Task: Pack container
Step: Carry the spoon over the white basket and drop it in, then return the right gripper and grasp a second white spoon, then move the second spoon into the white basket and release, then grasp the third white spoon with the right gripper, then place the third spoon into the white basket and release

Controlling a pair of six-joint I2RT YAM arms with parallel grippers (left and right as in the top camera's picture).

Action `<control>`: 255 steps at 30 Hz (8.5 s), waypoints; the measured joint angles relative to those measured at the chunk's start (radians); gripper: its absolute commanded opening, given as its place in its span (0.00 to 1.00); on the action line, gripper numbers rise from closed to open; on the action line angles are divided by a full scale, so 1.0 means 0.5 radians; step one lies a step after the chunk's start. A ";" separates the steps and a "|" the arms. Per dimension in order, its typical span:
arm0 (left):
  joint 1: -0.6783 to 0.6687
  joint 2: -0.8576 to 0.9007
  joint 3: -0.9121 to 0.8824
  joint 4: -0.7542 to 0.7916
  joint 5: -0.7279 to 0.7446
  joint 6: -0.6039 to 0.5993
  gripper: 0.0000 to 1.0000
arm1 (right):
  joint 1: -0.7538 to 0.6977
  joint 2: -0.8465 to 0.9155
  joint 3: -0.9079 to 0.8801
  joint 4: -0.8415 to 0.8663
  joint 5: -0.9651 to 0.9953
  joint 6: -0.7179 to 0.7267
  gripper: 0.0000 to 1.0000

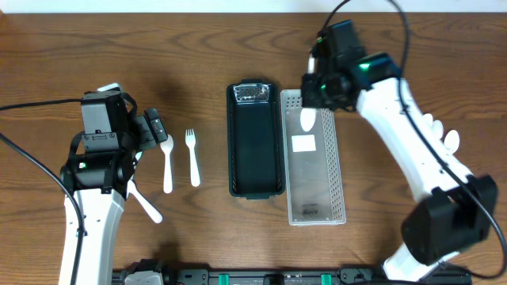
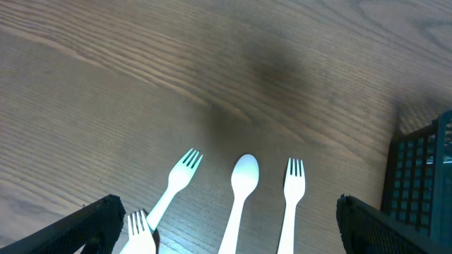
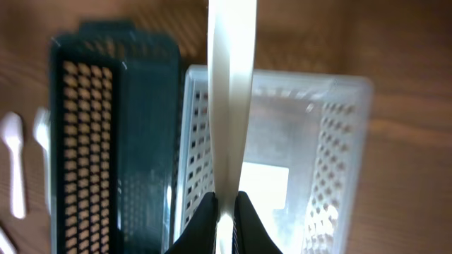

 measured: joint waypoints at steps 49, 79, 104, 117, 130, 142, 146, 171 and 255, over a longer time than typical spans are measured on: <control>0.000 0.000 0.000 -0.018 0.001 0.000 0.98 | -1.292 0.279 -0.308 -0.050 0.440 0.102 0.75; 0.000 0.000 0.000 -0.018 0.001 0.000 0.98 | -1.292 0.304 -0.771 0.597 0.340 -0.038 0.37; 0.000 0.000 0.000 -0.053 0.001 0.000 0.98 | -1.284 0.297 -0.764 0.575 0.340 -0.066 0.01; 0.000 0.000 0.000 -0.053 0.000 0.000 0.98 | -0.616 -0.340 -0.587 0.487 0.314 -0.179 0.01; 0.000 0.000 0.000 -0.054 0.000 0.000 0.98 | 0.094 -0.176 -0.567 0.394 0.212 -0.101 0.01; 0.000 0.000 0.000 -0.053 0.001 0.000 0.98 | 0.135 0.104 -0.603 0.398 0.213 -0.038 0.38; 0.000 0.000 0.000 -0.054 0.000 0.000 0.98 | 0.127 0.081 -0.563 0.338 0.252 -0.044 0.38; 0.000 0.000 0.000 -0.054 0.000 0.000 0.98 | -1.438 -0.154 -0.702 0.236 0.428 -0.212 0.60; 0.000 0.000 0.000 -0.056 0.000 0.000 0.98 | 0.071 0.108 -0.507 0.348 0.184 -0.051 0.32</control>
